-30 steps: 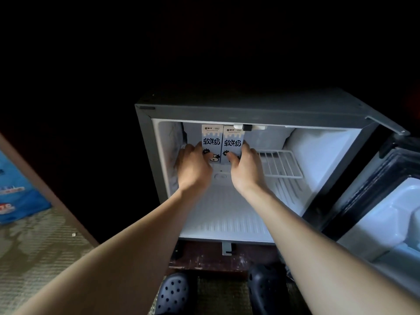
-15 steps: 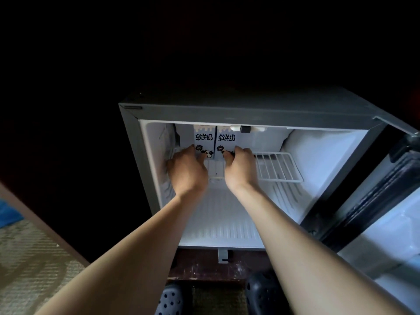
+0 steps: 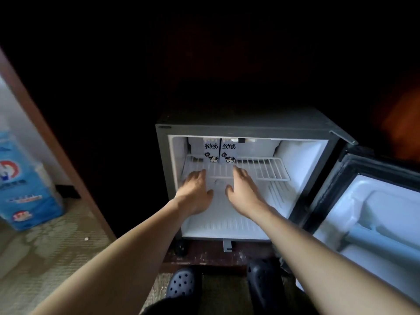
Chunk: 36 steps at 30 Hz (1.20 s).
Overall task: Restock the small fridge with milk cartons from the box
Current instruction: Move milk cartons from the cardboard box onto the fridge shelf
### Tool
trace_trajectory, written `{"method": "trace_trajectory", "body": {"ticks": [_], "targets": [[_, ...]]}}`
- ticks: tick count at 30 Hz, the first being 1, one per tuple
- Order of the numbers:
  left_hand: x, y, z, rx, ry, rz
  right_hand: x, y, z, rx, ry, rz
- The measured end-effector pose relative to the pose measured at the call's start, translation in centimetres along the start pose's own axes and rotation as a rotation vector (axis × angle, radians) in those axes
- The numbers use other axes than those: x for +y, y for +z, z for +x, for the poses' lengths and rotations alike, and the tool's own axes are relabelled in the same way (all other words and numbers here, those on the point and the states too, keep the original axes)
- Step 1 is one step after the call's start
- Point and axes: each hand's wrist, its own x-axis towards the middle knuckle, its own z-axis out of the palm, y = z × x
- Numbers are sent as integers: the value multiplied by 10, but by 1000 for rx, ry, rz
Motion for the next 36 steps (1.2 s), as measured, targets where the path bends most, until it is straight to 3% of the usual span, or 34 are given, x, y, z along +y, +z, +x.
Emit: {"method": "trace_trajectory", "body": {"ticks": [4, 8, 11, 17, 25, 36], "targets": [[5, -18, -43, -151, 67, 119, -9, -22, -43, -195, -15, -120], [-2, -36, -91, -1, 88, 210, -25, -39, -78, -253, -85, -188], [-13, -51, -130, 17, 78, 229, -49, -45, -98, -255, -152, -201], [-62, -92, -210, 178, -69, 63, -130, -29, -135, -297, -333, -165], [-146, -125, -340, 241, -251, 314, -257, 19, -171, -369, -580, -122], [-233, -113, -467, 305, -494, 271, -370, 97, -258, -567, -780, -78]]}}
